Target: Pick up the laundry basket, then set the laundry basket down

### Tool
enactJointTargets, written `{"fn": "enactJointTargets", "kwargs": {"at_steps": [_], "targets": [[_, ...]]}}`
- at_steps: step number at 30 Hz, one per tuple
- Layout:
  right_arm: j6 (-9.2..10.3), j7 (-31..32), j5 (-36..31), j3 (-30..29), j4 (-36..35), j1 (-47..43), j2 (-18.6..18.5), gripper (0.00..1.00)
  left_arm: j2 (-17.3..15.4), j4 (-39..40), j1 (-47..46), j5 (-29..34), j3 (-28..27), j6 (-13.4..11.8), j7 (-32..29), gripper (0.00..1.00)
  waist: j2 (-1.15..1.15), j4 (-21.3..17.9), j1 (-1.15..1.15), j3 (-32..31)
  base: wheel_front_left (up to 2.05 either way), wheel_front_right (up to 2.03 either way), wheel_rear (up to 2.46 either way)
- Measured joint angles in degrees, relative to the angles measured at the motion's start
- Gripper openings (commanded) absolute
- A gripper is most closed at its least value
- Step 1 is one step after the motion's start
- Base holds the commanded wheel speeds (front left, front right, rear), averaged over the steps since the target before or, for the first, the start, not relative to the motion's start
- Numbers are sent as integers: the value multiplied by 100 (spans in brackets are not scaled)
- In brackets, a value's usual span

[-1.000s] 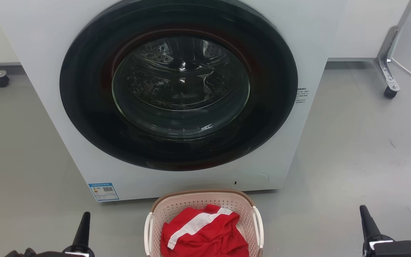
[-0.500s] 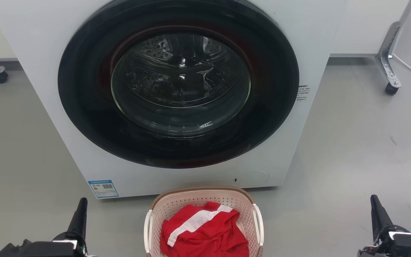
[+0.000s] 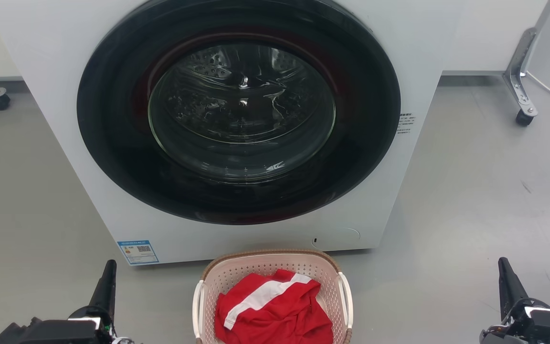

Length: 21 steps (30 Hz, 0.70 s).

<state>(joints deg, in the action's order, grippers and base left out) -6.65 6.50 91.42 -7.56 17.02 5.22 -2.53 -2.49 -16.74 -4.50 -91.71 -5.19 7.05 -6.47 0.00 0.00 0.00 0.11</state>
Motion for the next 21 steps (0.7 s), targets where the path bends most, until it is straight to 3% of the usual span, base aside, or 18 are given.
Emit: {"fn": "enactJointTargets", "kwargs": {"at_steps": [21], "targets": [[-25, -1, 0, 0, 3, 0, 1, 0, 1, -7, 0, 0, 0, 0, 0, 0, 0, 0, 0, -1, 0, 0, 0]]}}
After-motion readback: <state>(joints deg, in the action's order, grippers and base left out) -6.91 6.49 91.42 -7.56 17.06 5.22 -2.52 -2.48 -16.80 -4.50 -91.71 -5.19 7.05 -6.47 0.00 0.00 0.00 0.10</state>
